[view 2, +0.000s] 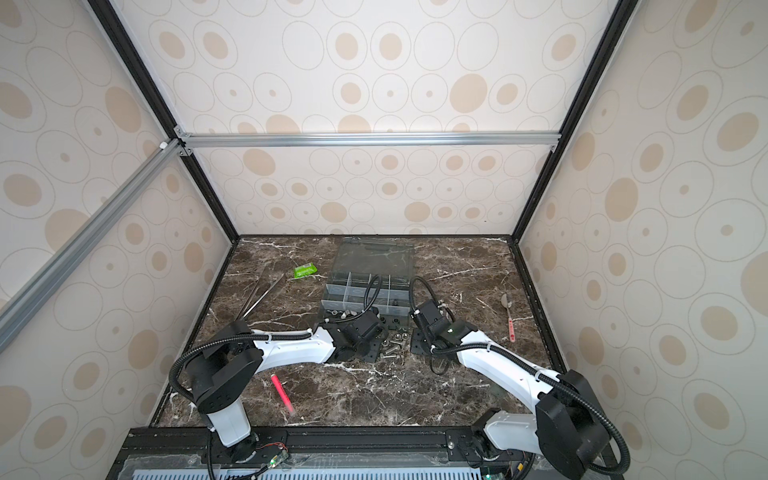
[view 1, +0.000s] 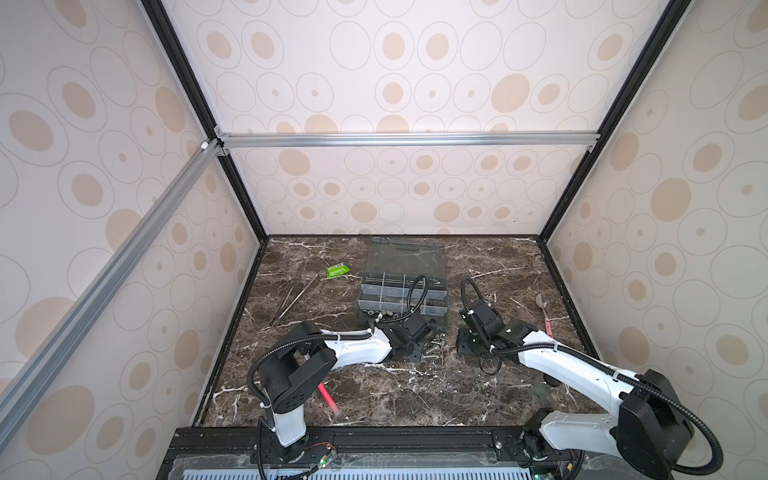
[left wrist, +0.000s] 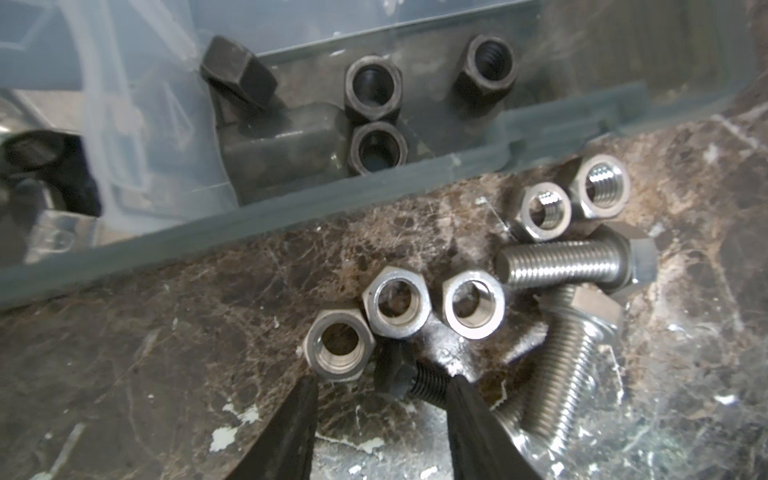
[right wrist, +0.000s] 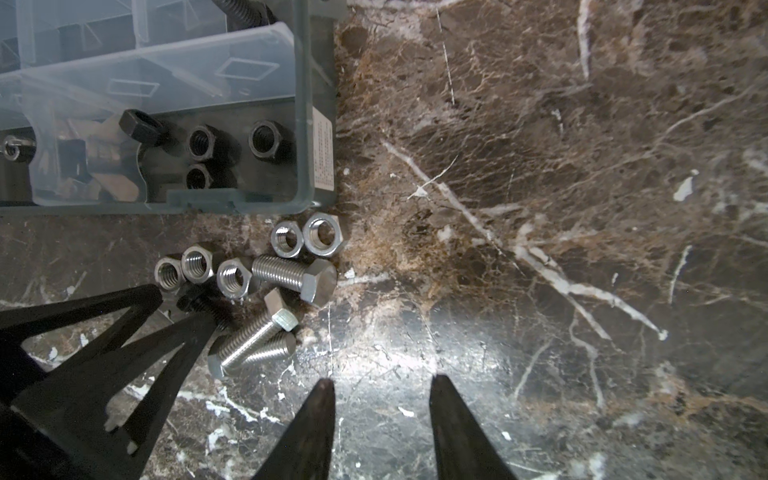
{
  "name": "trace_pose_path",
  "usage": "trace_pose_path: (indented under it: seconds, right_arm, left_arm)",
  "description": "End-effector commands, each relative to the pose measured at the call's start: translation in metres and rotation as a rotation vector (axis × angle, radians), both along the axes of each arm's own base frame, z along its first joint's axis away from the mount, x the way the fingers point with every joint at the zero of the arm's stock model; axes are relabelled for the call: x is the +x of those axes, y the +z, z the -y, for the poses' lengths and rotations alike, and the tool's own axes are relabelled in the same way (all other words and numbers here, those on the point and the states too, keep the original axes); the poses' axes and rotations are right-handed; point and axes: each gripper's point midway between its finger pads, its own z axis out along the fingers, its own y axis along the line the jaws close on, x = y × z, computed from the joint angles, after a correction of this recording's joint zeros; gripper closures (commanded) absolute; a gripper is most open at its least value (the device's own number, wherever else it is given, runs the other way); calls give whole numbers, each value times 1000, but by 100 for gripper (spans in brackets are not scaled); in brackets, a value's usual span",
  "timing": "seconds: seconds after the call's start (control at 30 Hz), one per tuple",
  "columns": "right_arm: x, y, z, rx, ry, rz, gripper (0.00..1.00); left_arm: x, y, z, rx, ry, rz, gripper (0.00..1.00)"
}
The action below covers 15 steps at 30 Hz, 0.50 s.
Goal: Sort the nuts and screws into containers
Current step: 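Lower the left gripper onto a black bolt in the pile and close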
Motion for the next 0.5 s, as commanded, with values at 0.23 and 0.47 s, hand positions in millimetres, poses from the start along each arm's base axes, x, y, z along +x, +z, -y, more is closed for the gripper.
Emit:
trace_pose_path:
  seconds: [0.23,0.47]
  right_arm:
    - [-6,-1,3,-1,-11,-1,59]
    - [-6,-1,3,0,-13,-1,59]
  left_arm:
    - [-11,-10,-27,95,38,-3,51]
    - [-15,-7,-34,97,39,2,52]
